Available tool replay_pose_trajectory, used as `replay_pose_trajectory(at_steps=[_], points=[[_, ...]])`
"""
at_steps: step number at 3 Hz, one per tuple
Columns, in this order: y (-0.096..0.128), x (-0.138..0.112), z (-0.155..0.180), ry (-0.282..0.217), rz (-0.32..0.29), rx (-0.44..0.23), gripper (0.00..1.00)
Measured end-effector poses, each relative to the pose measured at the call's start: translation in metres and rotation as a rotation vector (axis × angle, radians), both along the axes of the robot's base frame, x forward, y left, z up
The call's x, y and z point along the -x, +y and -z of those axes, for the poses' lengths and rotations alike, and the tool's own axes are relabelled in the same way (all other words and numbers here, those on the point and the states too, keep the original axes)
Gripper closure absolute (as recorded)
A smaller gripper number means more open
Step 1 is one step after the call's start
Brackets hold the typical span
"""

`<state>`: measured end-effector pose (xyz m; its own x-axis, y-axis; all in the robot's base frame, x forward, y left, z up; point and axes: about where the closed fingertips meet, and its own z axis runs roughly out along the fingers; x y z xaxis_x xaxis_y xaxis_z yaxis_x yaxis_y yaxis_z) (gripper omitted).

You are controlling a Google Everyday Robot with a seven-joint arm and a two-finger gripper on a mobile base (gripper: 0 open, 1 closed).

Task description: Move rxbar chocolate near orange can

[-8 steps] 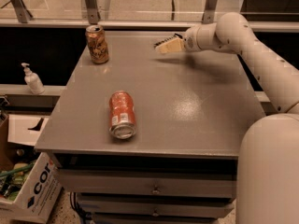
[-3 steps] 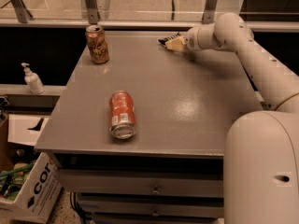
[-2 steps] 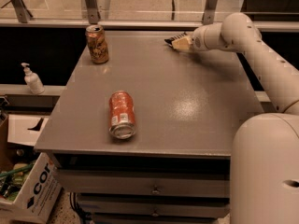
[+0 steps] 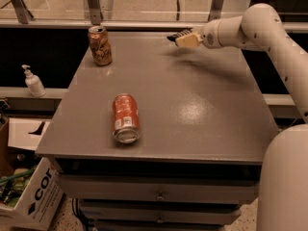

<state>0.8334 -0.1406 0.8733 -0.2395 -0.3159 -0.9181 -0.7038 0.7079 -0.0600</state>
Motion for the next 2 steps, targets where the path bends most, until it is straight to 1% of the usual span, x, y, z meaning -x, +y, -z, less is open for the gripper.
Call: replay_pose_trajectory(at_steps=[1, 2], points=[[0.046, 0.035, -0.009, 0.008, -0.153, -0.001, 1.0], [0.101, 0.067, -0.005, 0.026, -0.307, 0.034, 1.0]])
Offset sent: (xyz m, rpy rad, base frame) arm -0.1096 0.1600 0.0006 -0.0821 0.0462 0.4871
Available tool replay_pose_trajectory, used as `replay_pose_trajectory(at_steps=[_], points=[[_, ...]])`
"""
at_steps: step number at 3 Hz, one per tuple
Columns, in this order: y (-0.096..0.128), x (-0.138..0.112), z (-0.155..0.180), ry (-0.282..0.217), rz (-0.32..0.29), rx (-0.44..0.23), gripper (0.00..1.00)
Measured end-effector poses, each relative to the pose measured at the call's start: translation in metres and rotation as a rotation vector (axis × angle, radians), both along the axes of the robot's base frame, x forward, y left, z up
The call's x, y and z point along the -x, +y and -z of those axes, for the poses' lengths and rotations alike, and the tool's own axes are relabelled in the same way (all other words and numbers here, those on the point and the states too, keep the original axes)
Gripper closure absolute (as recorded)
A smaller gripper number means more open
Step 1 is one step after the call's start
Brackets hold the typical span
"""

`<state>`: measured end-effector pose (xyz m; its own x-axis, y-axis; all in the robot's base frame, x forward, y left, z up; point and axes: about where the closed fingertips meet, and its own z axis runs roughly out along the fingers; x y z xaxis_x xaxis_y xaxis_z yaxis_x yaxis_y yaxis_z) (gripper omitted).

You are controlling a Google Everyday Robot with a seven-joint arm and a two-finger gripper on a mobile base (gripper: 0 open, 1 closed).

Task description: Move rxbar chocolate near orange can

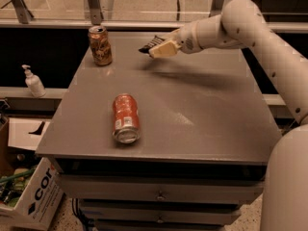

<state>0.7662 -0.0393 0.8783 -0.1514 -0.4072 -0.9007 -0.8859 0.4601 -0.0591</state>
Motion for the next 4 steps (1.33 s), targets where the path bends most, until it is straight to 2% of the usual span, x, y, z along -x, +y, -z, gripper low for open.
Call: replay_pose_trajectory(at_steps=[1, 2, 3, 4], points=[[0.045, 0.023, 0.013, 0.02, -0.113, 0.042, 1.0], [0.083, 0.037, 0.019, 0.015, -0.199, 0.077, 1.0], [0.112, 0.04, 0.02, 0.002, -0.246, 0.094, 1.0], [0.132, 0.032, 0.02, -0.021, -0.257, 0.117, 1.0]])
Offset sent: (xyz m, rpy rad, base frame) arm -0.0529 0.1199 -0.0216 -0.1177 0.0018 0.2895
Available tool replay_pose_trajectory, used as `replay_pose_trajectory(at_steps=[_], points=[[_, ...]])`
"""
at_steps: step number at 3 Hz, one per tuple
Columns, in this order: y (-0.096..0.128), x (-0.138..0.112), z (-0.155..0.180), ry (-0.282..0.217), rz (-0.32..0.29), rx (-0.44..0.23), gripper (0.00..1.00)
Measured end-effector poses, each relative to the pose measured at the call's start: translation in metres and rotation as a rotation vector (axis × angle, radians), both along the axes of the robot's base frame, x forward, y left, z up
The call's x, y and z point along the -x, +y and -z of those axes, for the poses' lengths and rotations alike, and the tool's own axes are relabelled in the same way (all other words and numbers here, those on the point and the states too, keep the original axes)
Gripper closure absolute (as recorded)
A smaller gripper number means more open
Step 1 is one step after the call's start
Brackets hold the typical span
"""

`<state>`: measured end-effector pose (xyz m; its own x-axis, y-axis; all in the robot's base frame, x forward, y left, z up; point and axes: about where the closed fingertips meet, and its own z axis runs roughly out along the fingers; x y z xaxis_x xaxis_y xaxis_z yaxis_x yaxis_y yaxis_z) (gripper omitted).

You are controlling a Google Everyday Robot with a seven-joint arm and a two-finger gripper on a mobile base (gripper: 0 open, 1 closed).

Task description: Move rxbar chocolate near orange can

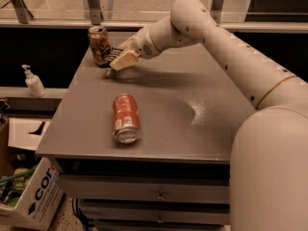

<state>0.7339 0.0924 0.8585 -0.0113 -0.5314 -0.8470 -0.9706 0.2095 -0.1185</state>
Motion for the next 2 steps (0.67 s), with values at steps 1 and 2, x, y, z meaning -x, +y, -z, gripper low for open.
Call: replay_pose_trajectory(at_steps=[1, 2], points=[[0.008, -0.014, 0.006, -0.016, 0.015, 0.024, 1.0], [0.009, -0.029, 0.014, -0.02, 0.042, 0.043, 1.0]])
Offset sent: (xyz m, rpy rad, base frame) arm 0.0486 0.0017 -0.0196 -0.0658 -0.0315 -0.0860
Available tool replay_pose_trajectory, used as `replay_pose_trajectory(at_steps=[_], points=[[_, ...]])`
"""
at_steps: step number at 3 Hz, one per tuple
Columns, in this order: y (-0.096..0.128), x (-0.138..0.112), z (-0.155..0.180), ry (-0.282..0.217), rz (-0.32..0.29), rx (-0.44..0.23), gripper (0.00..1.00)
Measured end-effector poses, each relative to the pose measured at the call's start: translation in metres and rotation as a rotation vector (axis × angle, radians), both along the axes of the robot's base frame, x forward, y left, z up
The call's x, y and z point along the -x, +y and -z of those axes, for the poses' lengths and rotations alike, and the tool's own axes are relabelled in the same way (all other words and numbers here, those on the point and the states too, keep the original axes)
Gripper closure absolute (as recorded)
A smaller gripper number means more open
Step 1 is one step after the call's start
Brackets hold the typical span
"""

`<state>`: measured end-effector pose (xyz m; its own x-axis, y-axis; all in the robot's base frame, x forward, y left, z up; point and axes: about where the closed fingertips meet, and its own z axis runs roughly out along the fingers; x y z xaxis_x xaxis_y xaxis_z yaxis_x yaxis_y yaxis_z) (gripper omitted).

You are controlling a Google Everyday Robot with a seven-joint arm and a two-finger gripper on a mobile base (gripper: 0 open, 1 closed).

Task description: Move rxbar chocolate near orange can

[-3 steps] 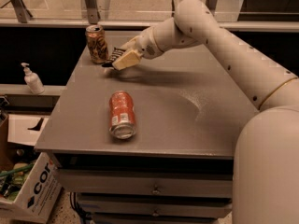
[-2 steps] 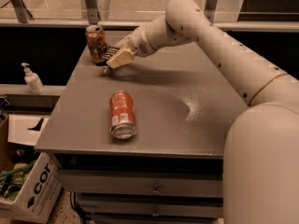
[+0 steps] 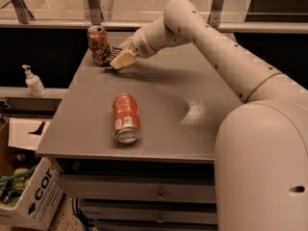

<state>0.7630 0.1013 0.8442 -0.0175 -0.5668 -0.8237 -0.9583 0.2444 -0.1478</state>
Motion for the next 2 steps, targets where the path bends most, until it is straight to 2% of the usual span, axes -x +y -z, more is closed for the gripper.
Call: replay_pose_trajectory(at_steps=[1, 2], points=[[-0.0012, -0.0084, 0.007, 0.002, 0.017, 0.014, 1.0], [-0.0018, -0.0123, 0.0097, 0.011, 0.024, 0.021, 0.82]])
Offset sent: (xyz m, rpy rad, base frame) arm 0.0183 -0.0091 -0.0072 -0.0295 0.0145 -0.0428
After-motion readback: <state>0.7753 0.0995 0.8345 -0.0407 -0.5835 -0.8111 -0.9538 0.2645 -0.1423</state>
